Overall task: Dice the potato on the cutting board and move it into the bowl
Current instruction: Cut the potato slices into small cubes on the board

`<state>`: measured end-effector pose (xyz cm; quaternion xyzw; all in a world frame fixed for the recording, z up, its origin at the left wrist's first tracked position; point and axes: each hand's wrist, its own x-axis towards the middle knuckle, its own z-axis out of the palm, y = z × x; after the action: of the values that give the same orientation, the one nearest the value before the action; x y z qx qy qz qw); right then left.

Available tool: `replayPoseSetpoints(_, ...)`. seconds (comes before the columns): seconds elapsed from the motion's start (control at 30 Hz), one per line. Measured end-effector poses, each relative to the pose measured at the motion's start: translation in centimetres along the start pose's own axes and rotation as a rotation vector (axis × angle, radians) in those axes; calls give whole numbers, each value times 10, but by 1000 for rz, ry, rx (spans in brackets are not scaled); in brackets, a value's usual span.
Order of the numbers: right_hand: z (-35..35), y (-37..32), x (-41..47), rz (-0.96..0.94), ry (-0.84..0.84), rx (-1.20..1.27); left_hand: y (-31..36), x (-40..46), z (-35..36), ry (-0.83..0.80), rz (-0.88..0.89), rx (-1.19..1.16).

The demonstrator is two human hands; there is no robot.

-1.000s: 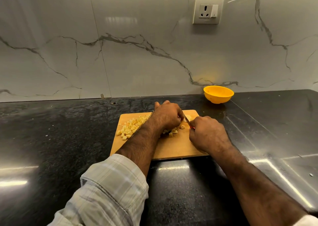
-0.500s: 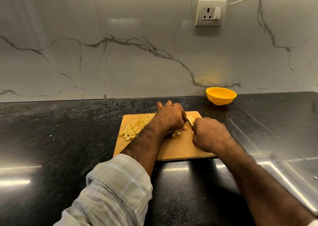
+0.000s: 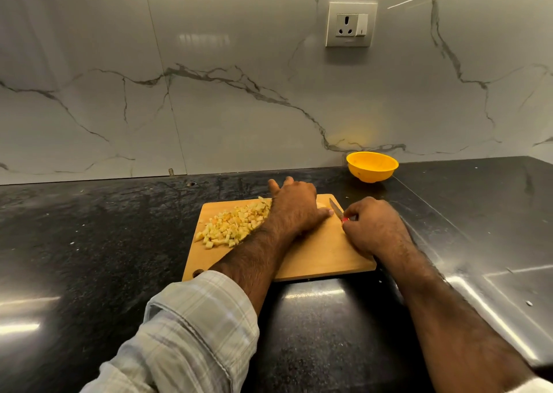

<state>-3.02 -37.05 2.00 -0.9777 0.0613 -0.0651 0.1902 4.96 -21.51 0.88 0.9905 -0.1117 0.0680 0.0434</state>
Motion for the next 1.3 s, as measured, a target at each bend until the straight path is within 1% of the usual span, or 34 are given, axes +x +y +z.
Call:
replayPoseSetpoints(0.13,-4,6,3,15,0,-33,1,3,0,-27,21,-93)
replayPoseSetpoints(0.3,-4,7,6,22,-23,-63,-19,1,-4,-45,95,-176)
replayPoseSetpoints(0.5,-2,2,3,2,-21,-76,-29,3,-4,-31,71,-203)
replayPoseSetpoints(0.63,2,-1,1,-32,-29,-62,-29,4,-1,-43,55,-354)
replayPoseSetpoints(0.7,3,0,2,-42,-38,-35,-28,5,0,-53,69,-355)
replayPoseSetpoints(0.83,4,-2,0,-48,-127,-50,-28,7,1,-67,101,-360)
replayPoseSetpoints(0.97,3,-3,-3,-93,-31,-46,-27,6,0,-72,98,-344)
replayPoseSetpoints(1.1,3,-10,-3,-73,-88,-90,-26,7,-1,-57,104,-335)
replayPoseSetpoints(1.3,7,-14,1,-33,-108,-86,-30,9,0,-62,86,-373)
